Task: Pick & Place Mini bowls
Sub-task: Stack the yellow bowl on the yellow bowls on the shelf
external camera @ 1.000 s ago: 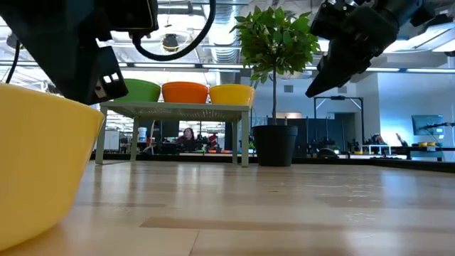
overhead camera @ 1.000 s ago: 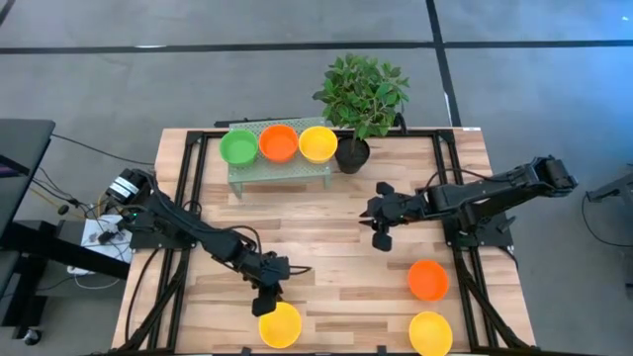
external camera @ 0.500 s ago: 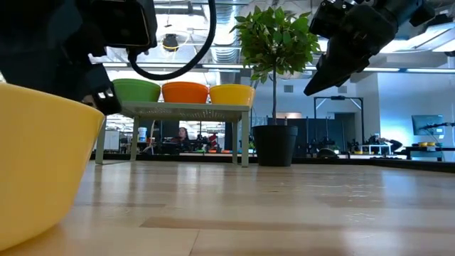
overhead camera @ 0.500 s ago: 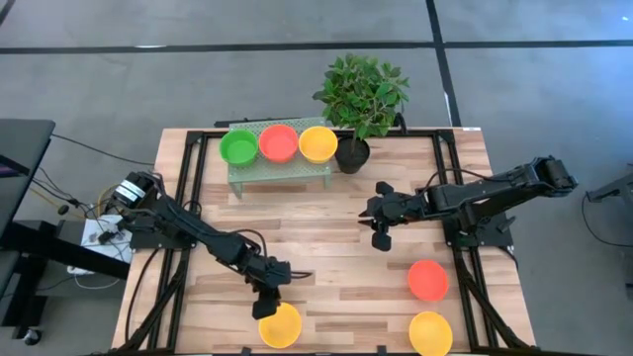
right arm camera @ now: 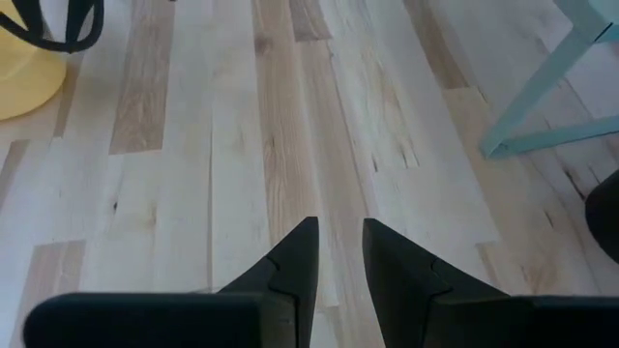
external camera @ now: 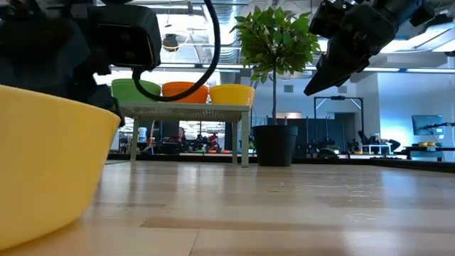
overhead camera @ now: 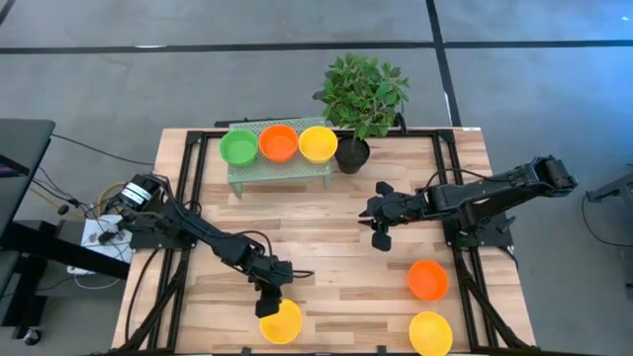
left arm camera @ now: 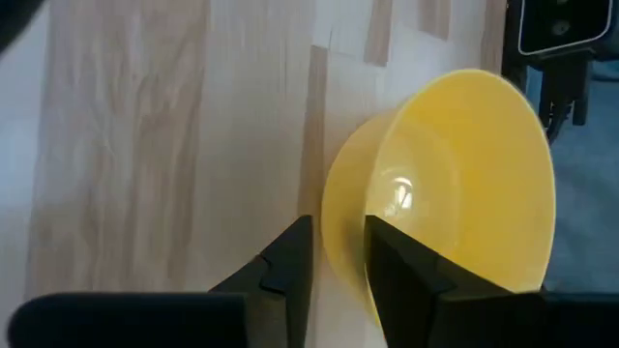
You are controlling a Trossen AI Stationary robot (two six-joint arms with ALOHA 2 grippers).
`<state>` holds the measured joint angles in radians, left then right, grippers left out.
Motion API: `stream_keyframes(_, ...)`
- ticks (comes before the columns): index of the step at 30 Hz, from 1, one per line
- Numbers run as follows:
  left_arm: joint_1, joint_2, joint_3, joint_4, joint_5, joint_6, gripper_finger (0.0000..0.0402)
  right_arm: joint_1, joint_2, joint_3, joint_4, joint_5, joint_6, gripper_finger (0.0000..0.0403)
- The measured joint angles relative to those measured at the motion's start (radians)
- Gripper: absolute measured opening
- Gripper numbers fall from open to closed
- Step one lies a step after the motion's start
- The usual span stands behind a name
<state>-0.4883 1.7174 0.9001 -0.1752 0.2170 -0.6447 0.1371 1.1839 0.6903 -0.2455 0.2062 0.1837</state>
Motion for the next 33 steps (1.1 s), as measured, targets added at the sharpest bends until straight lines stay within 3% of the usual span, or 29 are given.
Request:
stream_keyframes(6,0.018,-0.025,0.000,-0.005,-0.082,0.068,0.0012,0.000,0.000,0.000,0.000,0.000,0.000,0.0079)
stream_keyframes(12,0.063,-0.127,0.000,-0.018,-0.208,0.054,0.0010,0.000,0.000,0.000,-0.001,0.000,0.000,0.0079)
stream_keyframes(19,0.181,-0.397,0.000,-0.059,-0.418,-0.015,0.0009,0.000,0.000,0.000,0.000,0.000,-0.010,0.0079)
stream_keyframes(22,0.286,-0.514,0.000,-0.087,-0.432,-0.057,0.0009,0.000,0.000,0.000,0.000,0.000,-0.010,0.0079)
stream_keyframes(26,0.455,-0.631,0.000,-0.095,-0.449,0.006,0.0009,0.000,0.000,0.000,0.000,0.000,-0.010,0.0079)
stream_keyframes(33,0.772,-0.673,0.045,-0.108,-0.411,0.067,0.0010,-0.001,0.000,0.000,0.002,0.000,-0.011,0.0079)
